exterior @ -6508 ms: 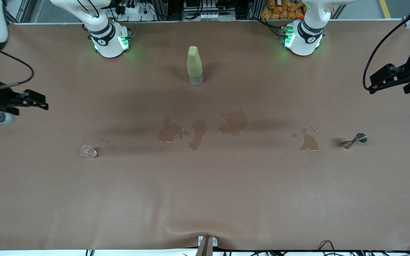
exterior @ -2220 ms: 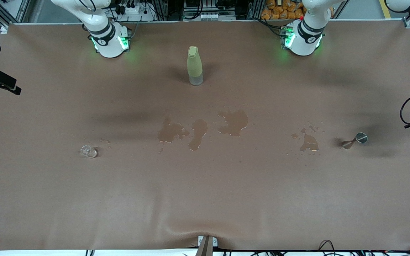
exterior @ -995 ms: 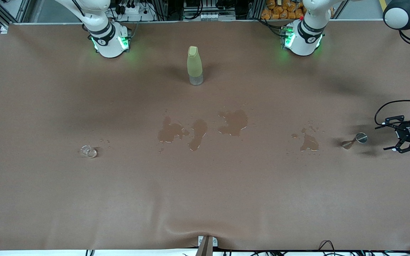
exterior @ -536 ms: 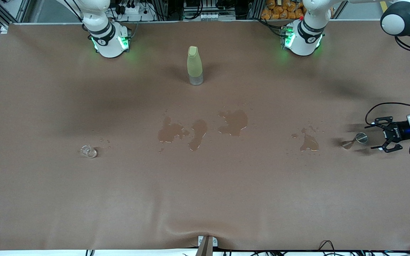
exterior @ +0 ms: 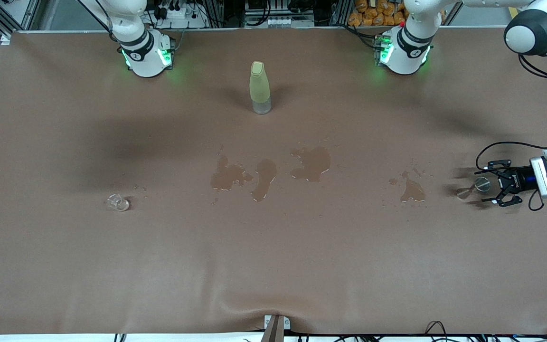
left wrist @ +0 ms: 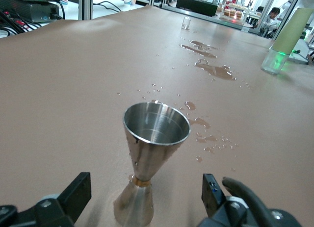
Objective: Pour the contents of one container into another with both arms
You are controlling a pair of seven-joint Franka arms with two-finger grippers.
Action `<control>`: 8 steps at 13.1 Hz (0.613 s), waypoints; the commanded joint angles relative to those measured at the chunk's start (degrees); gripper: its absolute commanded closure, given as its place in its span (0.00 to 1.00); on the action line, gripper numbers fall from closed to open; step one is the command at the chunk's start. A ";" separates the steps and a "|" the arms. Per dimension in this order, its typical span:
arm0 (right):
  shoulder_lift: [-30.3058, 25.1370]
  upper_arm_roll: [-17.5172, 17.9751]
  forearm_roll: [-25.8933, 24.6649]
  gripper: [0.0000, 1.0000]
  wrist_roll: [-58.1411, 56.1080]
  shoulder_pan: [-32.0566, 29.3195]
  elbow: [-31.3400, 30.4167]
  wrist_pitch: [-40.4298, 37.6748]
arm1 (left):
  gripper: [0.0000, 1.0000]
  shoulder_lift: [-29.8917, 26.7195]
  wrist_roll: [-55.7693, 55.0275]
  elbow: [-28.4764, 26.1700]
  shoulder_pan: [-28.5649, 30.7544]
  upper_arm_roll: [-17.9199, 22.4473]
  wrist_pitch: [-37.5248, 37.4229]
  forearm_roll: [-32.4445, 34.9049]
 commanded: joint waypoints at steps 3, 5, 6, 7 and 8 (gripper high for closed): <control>6.98 -2.08 12.02 0.00 -12.80 -0.88 -3.46 6.25 | 0.06 0.66 0.01 1.19 1.44 -0.50 -3.98 -4.63; 10.76 -2.79 17.92 0.00 -18.88 -0.88 -3.55 8.02 | 0.06 1.79 0.18 1.19 1.44 -0.50 -3.98 -5.25; 12.43 -2.79 20.55 0.00 -21.51 -0.96 -3.55 8.46 | 0.06 2.93 0.70 1.28 1.70 -0.59 -4.07 -5.95; 14.36 -2.88 23.36 0.00 -24.32 -0.96 -3.55 8.64 | 0.06 3.81 1.14 1.36 2.31 -1.20 -4.25 -6.30; 16.12 -3.40 26.18 0.00 -27.14 -0.88 -3.55 8.81 | 0.06 4.17 1.41 1.37 2.58 -1.64 -4.25 -6.31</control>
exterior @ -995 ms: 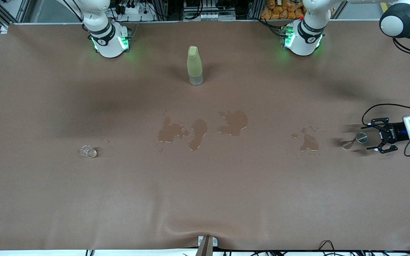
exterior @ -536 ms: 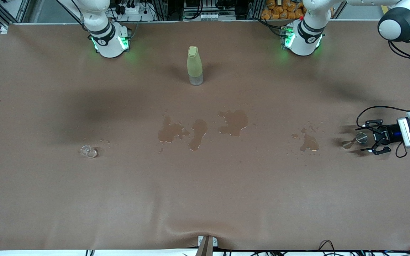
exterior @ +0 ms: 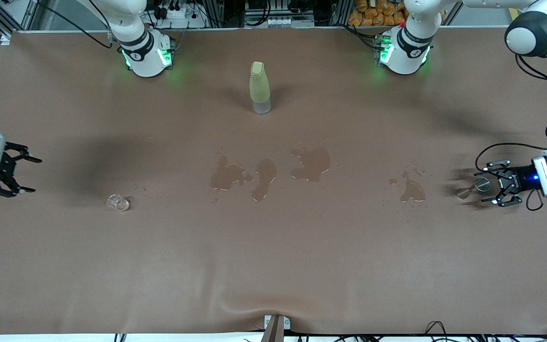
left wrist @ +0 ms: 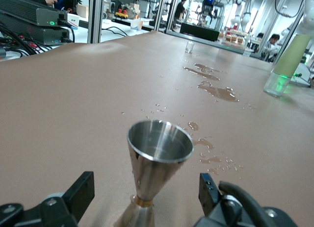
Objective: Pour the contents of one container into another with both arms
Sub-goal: 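Reach the right gripper to the glass beaker and close around it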
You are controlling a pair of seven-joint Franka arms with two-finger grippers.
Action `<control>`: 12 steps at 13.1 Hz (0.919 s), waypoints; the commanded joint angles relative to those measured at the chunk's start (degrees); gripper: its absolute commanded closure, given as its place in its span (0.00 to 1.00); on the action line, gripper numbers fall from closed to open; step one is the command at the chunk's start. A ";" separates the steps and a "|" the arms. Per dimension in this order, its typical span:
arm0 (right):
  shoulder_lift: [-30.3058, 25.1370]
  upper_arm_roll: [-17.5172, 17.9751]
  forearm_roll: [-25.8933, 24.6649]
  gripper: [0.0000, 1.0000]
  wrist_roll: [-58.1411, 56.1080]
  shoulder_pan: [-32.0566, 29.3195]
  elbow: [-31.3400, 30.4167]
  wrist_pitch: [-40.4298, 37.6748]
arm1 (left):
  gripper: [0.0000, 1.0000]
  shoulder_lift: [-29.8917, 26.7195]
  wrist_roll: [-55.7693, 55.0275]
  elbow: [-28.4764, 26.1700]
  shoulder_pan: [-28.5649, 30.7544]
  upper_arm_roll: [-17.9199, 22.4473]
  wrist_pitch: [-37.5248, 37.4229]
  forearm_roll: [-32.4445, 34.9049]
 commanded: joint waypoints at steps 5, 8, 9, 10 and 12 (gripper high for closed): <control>9.89 -0.50 16.99 0.00 -18.99 -0.74 0.65 -0.45 | 0.15 2.13 1.23 1.25 1.65 -1.51 -1.48 -1.72; 14.55 -1.03 24.45 0.00 -25.85 -1.01 0.65 -2.63 | 0.28 2.22 1.32 1.34 1.92 -1.51 -2.19 -1.80; 15.87 -1.38 26.66 0.00 -27.78 -1.18 0.65 -3.26 | 0.28 2.22 1.32 1.25 1.92 -1.68 -2.27 -1.80; 17.10 -1.56 28.24 0.00 -29.28 -1.27 0.65 -3.87 | 0.28 2.31 1.32 1.34 2.44 -2.38 -2.28 -1.80; 19.39 -1.65 31.06 0.00 -31.39 -1.79 0.65 -6.33 | 0.28 3.01 1.41 1.34 4.54 -4.75 -2.28 -1.80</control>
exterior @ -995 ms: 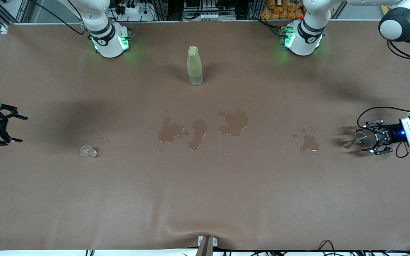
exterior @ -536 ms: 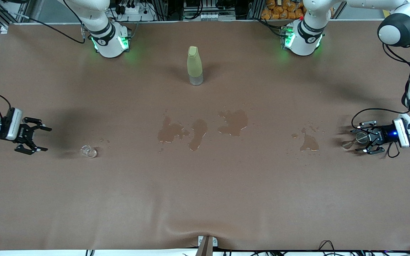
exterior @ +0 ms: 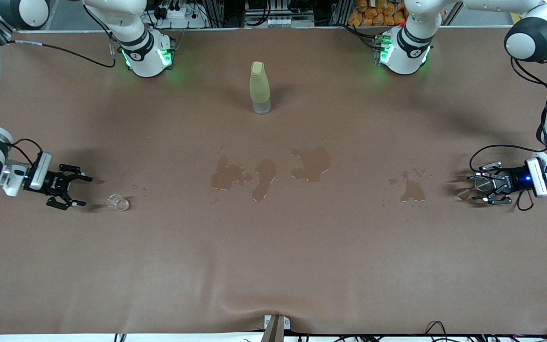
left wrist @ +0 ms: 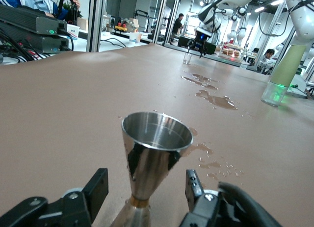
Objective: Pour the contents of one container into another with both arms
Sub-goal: 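Reach the right gripper to the glass beaker and close around it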
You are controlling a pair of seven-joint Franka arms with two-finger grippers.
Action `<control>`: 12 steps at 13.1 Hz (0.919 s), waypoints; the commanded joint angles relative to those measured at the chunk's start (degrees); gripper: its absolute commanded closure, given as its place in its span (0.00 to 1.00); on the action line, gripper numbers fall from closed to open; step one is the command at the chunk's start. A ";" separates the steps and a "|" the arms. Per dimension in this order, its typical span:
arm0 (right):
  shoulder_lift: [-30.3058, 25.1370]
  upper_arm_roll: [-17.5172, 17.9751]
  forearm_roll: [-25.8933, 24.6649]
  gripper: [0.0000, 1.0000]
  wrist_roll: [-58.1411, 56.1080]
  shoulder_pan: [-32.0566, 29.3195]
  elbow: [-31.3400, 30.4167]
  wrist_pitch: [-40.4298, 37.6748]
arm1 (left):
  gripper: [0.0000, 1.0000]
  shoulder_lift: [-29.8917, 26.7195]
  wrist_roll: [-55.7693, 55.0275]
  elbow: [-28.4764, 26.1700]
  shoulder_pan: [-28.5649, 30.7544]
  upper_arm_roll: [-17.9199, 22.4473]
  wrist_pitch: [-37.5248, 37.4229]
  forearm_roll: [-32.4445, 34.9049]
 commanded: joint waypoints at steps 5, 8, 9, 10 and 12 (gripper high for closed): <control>6.33 0.21 9.90 0.00 -10.80 -2.57 0.83 -7.12 | 0.33 1.95 1.46 0.80 2.75 -2.89 -1.05 -0.95; 8.44 0.21 14.47 0.00 -14.14 -2.84 0.83 -9.40 | 0.41 1.77 1.46 0.89 2.84 -2.89 -1.05 -1.04; 9.06 0.21 15.27 0.00 -14.41 -2.84 0.83 -9.93 | 0.49 1.77 1.37 0.98 2.84 -2.89 -1.05 -1.04; 9.59 0.21 16.32 0.00 -14.76 -3.36 0.92 -10.37 | 0.55 1.68 1.37 1.06 2.75 -2.89 -1.05 -1.04; 10.29 0.21 19.22 0.00 -16.60 -3.72 1.01 -11.16 | 0.63 1.51 1.37 1.06 2.75 -2.89 -1.05 -1.04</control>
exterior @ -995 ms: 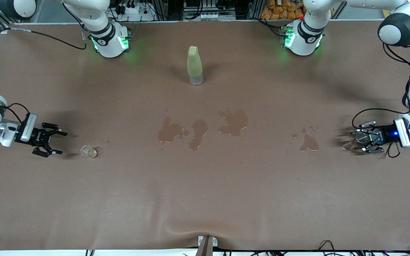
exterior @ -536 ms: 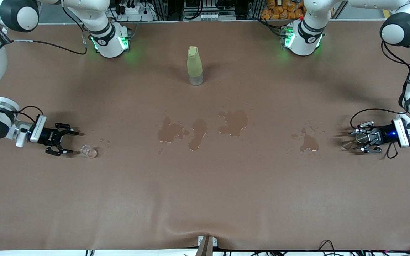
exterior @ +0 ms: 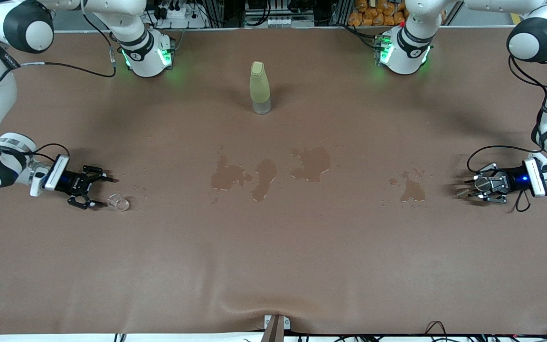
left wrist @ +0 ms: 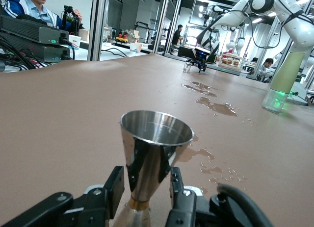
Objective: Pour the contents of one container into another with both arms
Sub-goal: 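Reach the right gripper to the glass beaker and close around it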
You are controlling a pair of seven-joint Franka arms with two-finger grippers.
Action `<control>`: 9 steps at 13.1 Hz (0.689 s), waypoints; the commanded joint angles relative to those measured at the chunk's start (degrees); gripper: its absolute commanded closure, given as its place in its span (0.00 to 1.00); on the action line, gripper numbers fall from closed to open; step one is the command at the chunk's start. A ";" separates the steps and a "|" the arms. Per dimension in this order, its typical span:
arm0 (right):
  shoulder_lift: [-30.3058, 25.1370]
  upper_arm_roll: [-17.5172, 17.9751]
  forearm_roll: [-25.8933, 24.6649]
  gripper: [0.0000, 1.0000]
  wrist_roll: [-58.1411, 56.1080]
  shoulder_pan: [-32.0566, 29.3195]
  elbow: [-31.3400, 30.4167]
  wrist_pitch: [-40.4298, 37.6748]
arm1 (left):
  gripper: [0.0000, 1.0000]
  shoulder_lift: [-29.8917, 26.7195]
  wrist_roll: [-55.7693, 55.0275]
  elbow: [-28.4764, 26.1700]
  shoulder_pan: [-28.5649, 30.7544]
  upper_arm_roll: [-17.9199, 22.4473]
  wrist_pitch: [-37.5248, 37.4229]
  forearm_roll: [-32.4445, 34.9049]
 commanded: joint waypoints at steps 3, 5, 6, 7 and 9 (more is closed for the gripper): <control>2.78 0.43 6.47 0.00 -13.71 -1.95 0.66 -2.01 | 0.81 0.29 0.76 0.68 0.56 -0.37 -0.87 -1.04; 3.22 0.69 7.80 0.00 -13.63 -1.77 0.57 -1.93 | 1.00 0.20 0.41 0.68 0.56 -0.37 -0.96 -1.04; 3.40 0.78 8.50 0.00 -13.71 -1.34 0.57 -1.93 | 1.00 -0.06 0.14 0.59 0.56 -0.37 -0.96 -0.95; 3.57 0.86 8.94 0.00 -13.71 -0.90 0.57 -1.84 | 1.00 0.11 0.23 0.67 0.56 -0.37 -0.96 -1.04; 3.93 1.56 10.35 0.00 -13.71 -0.02 0.48 -1.84 | 1.00 0.03 0.14 0.67 0.56 -0.45 -0.96 -1.04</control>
